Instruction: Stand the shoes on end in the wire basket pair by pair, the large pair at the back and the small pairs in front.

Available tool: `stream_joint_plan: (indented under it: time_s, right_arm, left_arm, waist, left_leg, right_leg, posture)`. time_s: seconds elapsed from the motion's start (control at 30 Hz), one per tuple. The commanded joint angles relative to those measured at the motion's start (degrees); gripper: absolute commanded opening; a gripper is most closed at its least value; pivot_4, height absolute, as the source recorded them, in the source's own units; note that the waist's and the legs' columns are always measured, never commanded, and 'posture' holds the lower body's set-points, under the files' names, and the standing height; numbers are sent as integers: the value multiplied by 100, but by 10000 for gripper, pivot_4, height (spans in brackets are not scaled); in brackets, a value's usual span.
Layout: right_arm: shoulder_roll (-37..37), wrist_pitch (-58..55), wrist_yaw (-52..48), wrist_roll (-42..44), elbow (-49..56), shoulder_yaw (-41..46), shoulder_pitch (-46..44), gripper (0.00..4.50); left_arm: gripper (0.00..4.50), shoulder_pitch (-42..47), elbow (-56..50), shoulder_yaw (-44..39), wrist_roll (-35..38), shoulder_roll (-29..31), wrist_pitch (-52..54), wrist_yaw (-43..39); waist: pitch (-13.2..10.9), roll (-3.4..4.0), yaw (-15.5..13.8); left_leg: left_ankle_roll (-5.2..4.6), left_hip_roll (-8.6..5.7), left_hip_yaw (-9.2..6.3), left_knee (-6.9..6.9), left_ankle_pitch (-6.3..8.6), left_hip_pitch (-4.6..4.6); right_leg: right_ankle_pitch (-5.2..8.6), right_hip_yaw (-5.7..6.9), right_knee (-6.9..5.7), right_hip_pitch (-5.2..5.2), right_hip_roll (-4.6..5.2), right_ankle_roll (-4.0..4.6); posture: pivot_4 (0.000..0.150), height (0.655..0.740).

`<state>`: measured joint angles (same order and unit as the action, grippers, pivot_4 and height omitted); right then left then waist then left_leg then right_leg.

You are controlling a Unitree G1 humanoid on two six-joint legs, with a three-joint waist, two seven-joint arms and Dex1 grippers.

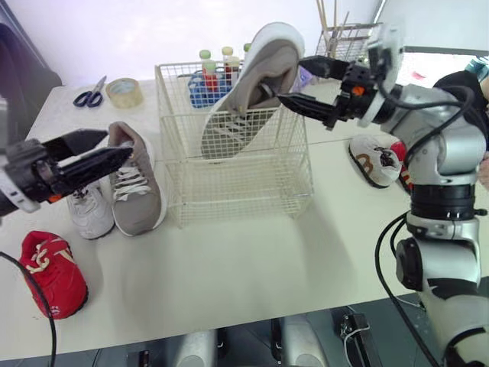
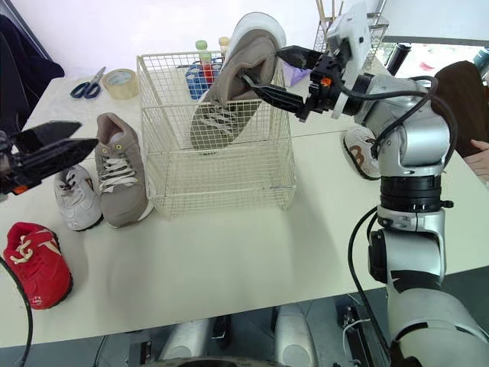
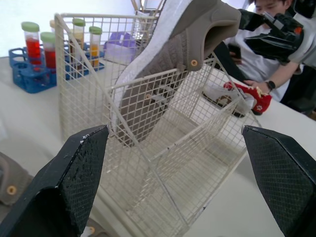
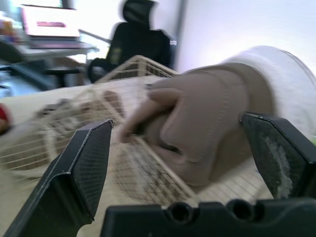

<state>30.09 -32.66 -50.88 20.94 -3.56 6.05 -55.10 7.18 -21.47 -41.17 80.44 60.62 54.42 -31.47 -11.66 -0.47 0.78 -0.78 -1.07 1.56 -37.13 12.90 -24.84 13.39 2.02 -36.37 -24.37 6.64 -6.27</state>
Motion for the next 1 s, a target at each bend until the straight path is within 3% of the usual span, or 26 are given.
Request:
stream_joint_plan:
  time_s: [0.03,0.27,0.53,0.63,0.87,1.0]
  right_arm:
    - [-136,-167,696,-52,380,72,23,44523]
    - [-648,-841,2134,95,972,370,140,44523]
    - [-951,-1083,2966,-87,1383,38,180,44523]
    - [-1001,-1157,3220,-261,1464,-178,137,37038]
    - [-962,-1220,3324,-600,1808,-717,82,3341]
    - [-952,-1071,3298,-723,1864,-820,7,3341]
  left_arm:
    - [45000,106,-98,-9,-91,-15,-111,0]
    - [45000,331,-20,311,-249,-206,-160,8]
    - [45000,733,166,731,-548,-426,-269,-55]
    - [45000,809,176,837,-665,-515,-291,-69]
    - [45000,876,146,865,-767,-694,-292,-57]
    - [45000,881,121,850,-802,-772,-286,-40]
  waist:
    - [0,0,3]
    - [0,0,2]
    - [0,0,-3]
    - [0,0,6]
    - [1,-1,27]
    - [1,-1,36]
  left_leg:
    - [1,0,0,0,-1,0]
    - [0,1,0,2,-1,0]
    - [-3,-1,0,-2,-2,0]
    - [-3,-1,0,-2,-2,0]
    - [-4,1,-1,-2,-2,0]
    - [-4,1,-1,0,-2,0]
  right_leg:
    - [-1,0,0,-1,0,1]
    - [-1,0,-1,-3,-3,2]
    - [-1,0,-2,0,-6,2]
    - [-2,0,-3,0,-7,1]
    - [-2,0,-6,-1,-10,1]
    - [-2,0,-6,-3,-13,1]
  posture:
    - [1500,7400]
    - [1500,7400]
    - [1500,7400]
    - [1500,7400]
    - [1500,7400]
    - [1500,7400]
